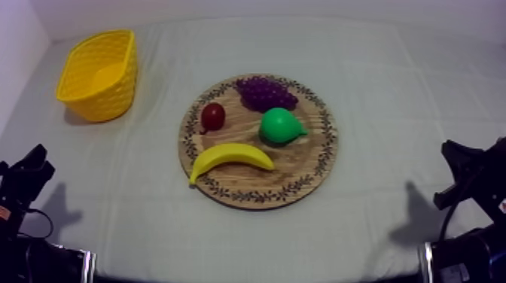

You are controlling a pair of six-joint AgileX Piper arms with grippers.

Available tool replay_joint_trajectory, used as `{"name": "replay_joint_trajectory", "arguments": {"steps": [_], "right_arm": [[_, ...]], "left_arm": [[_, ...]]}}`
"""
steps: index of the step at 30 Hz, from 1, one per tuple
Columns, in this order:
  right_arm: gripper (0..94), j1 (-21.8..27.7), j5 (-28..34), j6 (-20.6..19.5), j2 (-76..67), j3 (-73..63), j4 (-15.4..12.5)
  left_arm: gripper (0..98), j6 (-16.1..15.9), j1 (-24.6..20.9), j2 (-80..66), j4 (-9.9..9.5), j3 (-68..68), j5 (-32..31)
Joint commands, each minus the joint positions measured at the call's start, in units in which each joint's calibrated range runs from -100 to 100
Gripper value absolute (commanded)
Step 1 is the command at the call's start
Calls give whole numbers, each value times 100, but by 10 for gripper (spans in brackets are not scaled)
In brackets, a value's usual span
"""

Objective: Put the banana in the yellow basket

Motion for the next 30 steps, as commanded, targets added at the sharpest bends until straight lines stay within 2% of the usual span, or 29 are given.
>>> {"name": "replay_joint_trajectory", "arguments": {"steps": [1, 27, 30], "right_arm": [[5, 1, -1, 2, -4, -3, -2], [5, 1, -1, 1, -4, -3, -2], [5, 1, -1, 1, -4, -3, -2]], "left_arm": [[1, 10, -1, -3, -1, 0, -1], [1, 11, -1, -3, -1, 0, -1], [1, -183, -5, -3, -1, 0, -1]]}}
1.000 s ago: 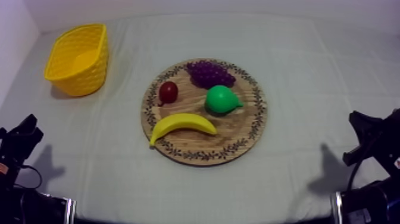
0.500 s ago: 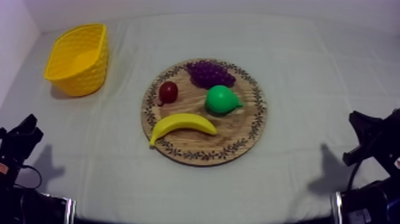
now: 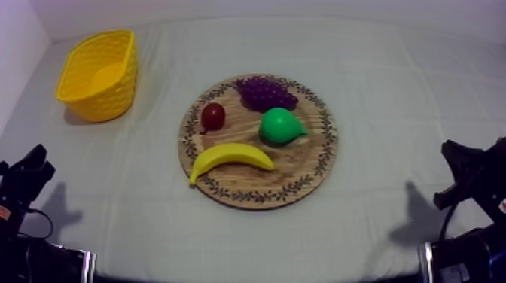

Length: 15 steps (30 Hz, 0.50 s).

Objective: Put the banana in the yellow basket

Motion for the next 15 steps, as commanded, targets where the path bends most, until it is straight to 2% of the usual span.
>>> {"name": "replay_joint_trajectory", "arguments": {"steps": [1, 3, 7, 10, 15], "right_arm": [[5, 1, -1, 2, -4, -3, -2], [5, 1, -1, 2, -4, -3, -2], [5, 1, -1, 2, -4, -3, -2], [5, 1, -1, 2, -4, -3, -2], [5, 1, -1, 2, -4, -3, -2]], "left_arm": [[1, -262, -6, -3, -1, 0, -1], [1, -432, -11, -3, -1, 0, -1], [1, -458, -16, -3, -2, 0, -37], [1, -377, 36, 88, -94, 0, -290], [1, -564, 303, 684, -176, -171, -1049]]}}
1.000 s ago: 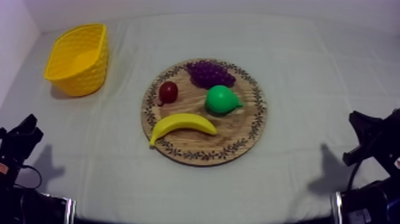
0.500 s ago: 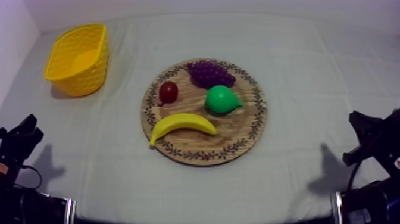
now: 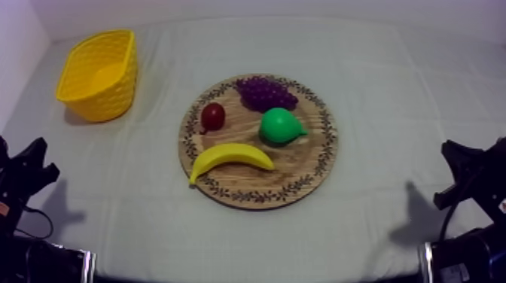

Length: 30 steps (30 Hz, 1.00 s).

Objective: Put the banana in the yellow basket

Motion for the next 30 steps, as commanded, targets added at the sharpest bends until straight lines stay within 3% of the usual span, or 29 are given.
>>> {"name": "replay_joint_trajectory", "arguments": {"steps": [1, 4, 7, 12, 15, 20, 22, 27, 30], "right_arm": [[5, 1, -1, 2, -4, -3, -2], [5, 1, -1, 2, -4, -3, -2], [5, 1, -1, 2, -4, -3, -2], [5, 1, -1, 2, -4, -3, -2], [5, 1, -1, 2, -4, -3, -2], [5, 1, -1, 2, -4, -3, -2], [5, 1, -1, 2, -4, -3, -2], [5, 1, -1, 2, -4, -3, -2], [5, 1, -1, 2, -4, -3, -2]], "left_arm": [[1, -144, 121, 367, -10, -200, -323], [1, -258, 294, 910, -41, -762, -427], [1, -168, 519, 1377, -270, -1535, -165], [1, -199, 916, 2047, -498, -2862, 398], [1, -76, 1254, 2484, -786, -3438, 503], [1, 378, 1970, 3172, -1498, -4191, 789], [1, 486, 2207, 3447, -1670, -4514, 1026], [1, 521, 2657, 4167, -1824, -5113, 1256], [1, 440, 2823, 4581, -1789, -5425, 1265]]}}
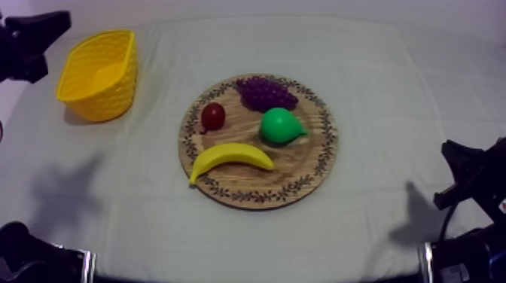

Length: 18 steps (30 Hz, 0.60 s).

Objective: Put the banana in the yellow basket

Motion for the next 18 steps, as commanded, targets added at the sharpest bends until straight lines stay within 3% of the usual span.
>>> {"name": "replay_joint_trajectory", "arguments": {"steps": [1, 7, 11, 18], "right_arm": [[5, 1, -2, 2, -4, -3, -2], [5, 1, -2, 2, -4, -3, -2], [5, 1, -2, 2, -4, -3, -2], [5, 1, -2, 2, -4, -3, -2]], "left_arm": [[1, -131, 186, 436, 117, -287, -29], [1, -843, 169, 1209, 851, -671, -244], [1, -1200, 175, 1678, 1216, -704, -284], [4, -1520, 339, 2395, 1393, -732, 19]]}}
